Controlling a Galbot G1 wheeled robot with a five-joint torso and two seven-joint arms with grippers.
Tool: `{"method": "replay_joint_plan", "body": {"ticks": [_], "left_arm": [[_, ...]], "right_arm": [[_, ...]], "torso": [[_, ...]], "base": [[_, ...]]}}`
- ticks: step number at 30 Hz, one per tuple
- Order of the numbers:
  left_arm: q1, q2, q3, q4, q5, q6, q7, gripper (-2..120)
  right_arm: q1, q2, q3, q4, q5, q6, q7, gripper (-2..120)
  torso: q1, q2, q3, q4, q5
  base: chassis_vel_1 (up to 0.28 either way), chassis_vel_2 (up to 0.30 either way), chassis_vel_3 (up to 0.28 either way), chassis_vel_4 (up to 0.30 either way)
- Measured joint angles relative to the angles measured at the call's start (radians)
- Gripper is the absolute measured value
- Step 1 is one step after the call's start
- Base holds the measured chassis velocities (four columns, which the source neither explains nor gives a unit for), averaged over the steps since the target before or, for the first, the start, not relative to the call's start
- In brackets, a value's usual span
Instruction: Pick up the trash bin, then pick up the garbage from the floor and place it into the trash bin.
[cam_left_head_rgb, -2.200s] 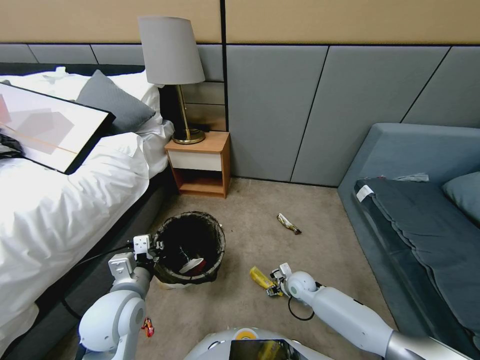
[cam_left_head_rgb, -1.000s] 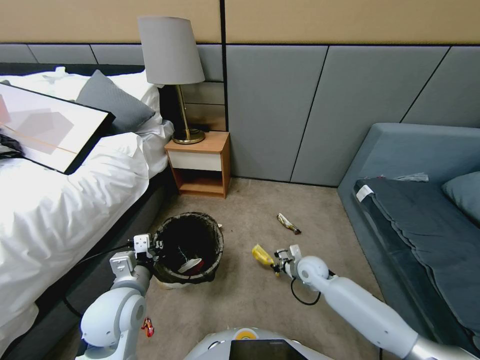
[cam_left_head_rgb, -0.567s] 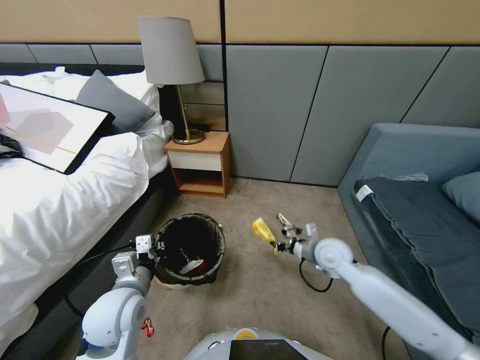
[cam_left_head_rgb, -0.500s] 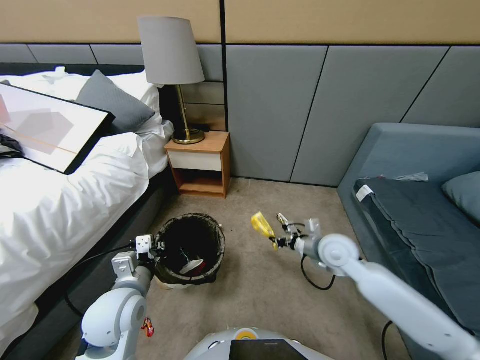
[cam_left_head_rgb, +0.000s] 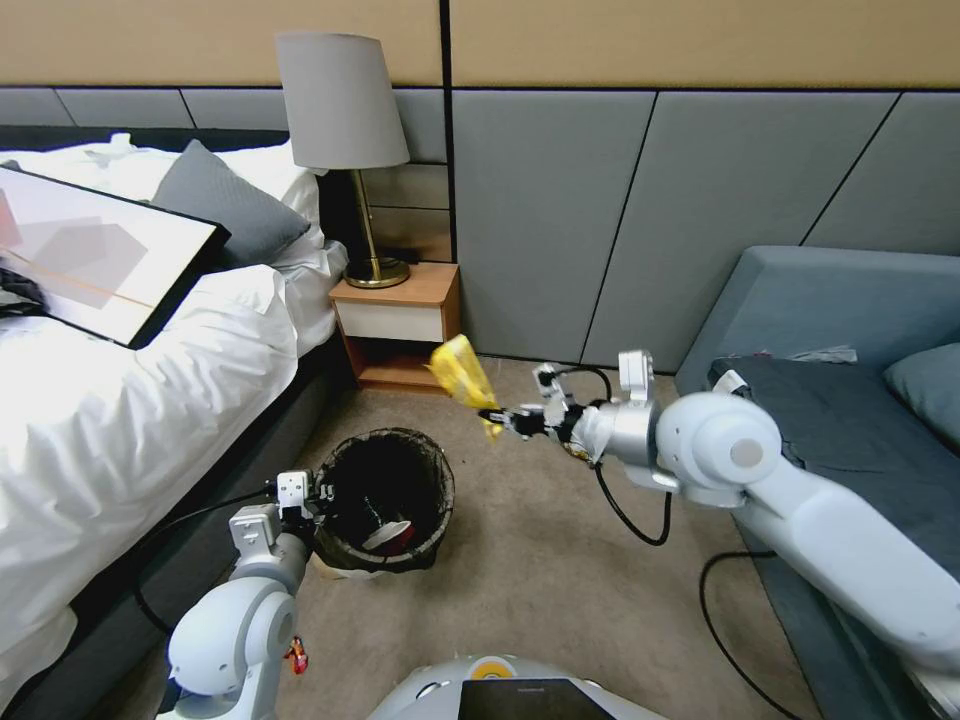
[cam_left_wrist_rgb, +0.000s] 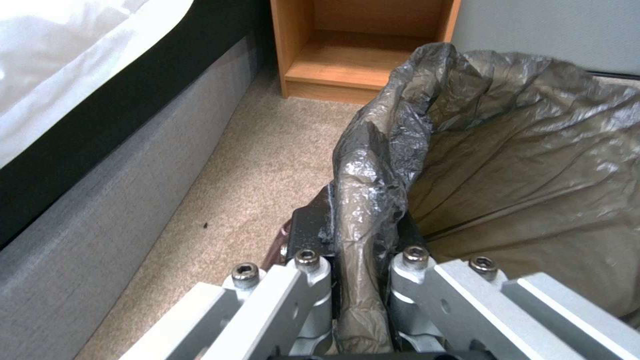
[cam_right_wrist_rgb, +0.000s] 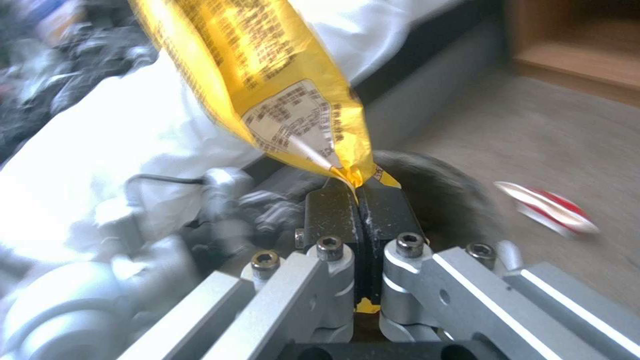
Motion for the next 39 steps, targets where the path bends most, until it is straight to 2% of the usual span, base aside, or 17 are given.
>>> {"method": "replay_joint_plan", "body": {"ticks": [2,4,6,16,39], "left_arm": [[0.001,-0.001,-0.003,0.002,0.000,0.000,0.000,4],[0.000,-0.001,-0.004,0.003,0.000,0.000,0.000,4],[-0.005,0.000,-0.005,0.007,0.000,0.000,0.000,4],[-0.007,-0.004,-0.007,0.017,0.002,0.000,0.000,4],[-0.013,-0.012,-0.014,0.026,0.002,0.000,-0.001,4]], "right_arm": [[0.085,0.028,-0.070,-0.041,-0.019,0.000,-0.027,0],[0.105,0.037,-0.093,-0.052,-0.021,0.000,-0.030,0],[0.166,0.066,-0.182,-0.088,-0.031,0.000,-0.031,0],[0.180,0.136,-0.360,-0.149,-0.079,0.000,0.014,0],[0.050,0.177,-0.438,-0.246,-0.195,0.000,0.030,0]], "torso": [[0.000,0.000,0.000,0.0000,-0.0002],[0.000,0.000,0.000,0.0000,0.0001],[0.000,0.000,0.000,0.0000,-0.0004],[0.000,0.000,0.000,0.0001,0.0000],[0.000,0.000,0.000,-0.0001,0.0002]], "base": [[0.000,0.000,0.000,0.000],[0.000,0.000,0.000,0.000],[0.000,0.000,0.000,0.000],[0.000,0.000,0.000,0.000],[0.000,0.000,0.000,0.000]]}}
